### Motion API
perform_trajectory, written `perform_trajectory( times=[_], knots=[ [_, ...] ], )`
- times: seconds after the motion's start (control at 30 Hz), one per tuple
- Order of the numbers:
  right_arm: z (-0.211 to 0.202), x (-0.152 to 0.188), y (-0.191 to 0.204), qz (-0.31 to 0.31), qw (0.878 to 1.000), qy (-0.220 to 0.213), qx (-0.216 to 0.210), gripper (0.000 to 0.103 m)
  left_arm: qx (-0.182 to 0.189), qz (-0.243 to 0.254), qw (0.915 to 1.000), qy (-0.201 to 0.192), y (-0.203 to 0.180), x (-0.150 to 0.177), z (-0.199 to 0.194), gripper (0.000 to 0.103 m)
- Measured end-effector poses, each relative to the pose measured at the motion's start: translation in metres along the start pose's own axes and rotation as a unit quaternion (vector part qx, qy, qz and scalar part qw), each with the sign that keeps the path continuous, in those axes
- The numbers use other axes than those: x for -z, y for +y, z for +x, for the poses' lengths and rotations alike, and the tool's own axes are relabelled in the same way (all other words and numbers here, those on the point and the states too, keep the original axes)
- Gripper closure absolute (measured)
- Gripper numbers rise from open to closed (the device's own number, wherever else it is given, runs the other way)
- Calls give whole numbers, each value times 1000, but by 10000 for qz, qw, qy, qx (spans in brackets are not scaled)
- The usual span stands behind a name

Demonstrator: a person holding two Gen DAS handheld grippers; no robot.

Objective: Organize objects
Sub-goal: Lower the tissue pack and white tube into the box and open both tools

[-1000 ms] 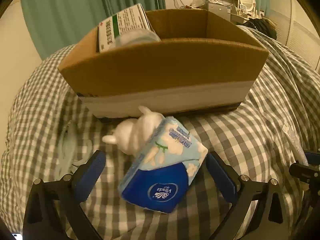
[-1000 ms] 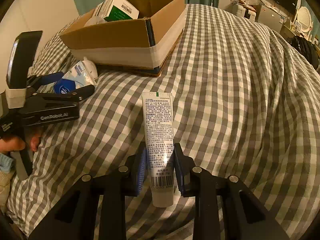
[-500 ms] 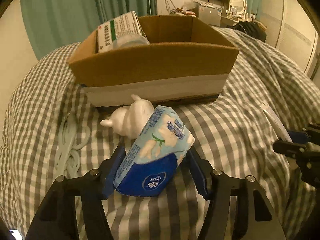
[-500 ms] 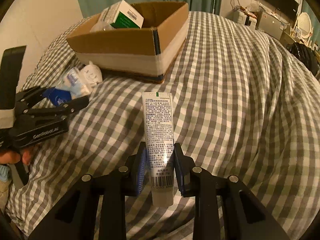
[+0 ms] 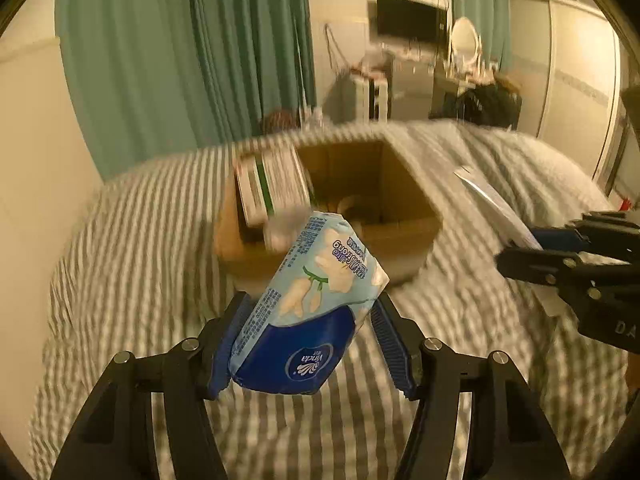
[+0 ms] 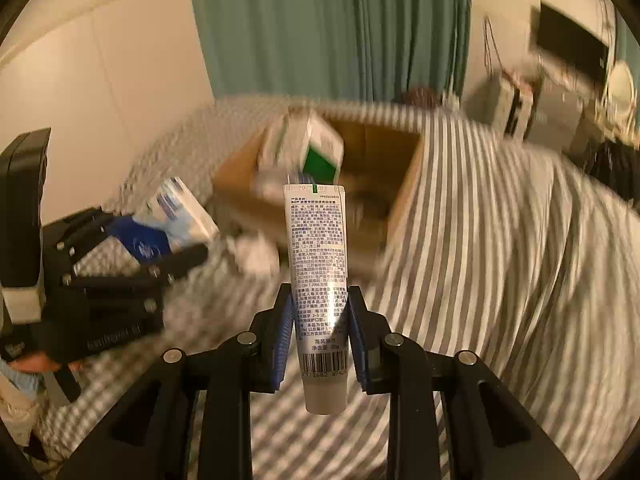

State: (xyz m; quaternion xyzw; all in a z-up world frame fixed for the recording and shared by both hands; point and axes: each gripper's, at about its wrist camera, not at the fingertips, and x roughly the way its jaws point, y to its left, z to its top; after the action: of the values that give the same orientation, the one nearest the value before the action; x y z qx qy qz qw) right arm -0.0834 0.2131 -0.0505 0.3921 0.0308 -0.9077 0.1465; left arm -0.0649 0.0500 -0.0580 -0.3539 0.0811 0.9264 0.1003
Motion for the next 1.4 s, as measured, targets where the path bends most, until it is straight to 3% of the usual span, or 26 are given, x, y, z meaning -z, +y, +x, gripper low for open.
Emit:
perform_trajectory(
  times=[0.27, 0.43, 0.57, 0.77, 0.97, 1.03, 1.1, 1.17, 1.4],
  knots=[
    [-2, -83, -12, 326, 9962, -776, -219, 78, -71, -110, 9984, -547, 21, -81, 6, 40],
    [22, -110, -19, 513, 9952, -817, -162, 78, -73, -66, 9977, -671, 29, -113, 32, 40],
    [53, -116, -25, 599, 9960, -661, -81, 78, -9, -52, 9987, -511, 32, -117, 64, 40],
    [103, -110, -41, 736, 9969, -291, 33, 77, 135, -44, 9999, -44, 31, -98, 110, 40],
    [110, -97, -46, 861, 9959, -261, 66, 77, 198, 7, 9996, 180, 28, -89, 126, 35],
    [101, -98, -46, 916, 9952, -315, 127, 73, 170, -12, 9998, 140, 28, -93, 122, 31],
    [89, -102, -46, 980, 9941, -394, 226, 54, 132, -17, 9999, 72, 34, -98, 113, 16],
    [71, -106, -46, 1057, 9924, -542, 306, 49, -19, -21, 9999, -145, 40, -98, 91, 9],
    [-4, -107, -30, 934, 9889, -1056, 476, 29, -304, -61, 9973, -668, 63, -101, 21, 1]
  ],
)
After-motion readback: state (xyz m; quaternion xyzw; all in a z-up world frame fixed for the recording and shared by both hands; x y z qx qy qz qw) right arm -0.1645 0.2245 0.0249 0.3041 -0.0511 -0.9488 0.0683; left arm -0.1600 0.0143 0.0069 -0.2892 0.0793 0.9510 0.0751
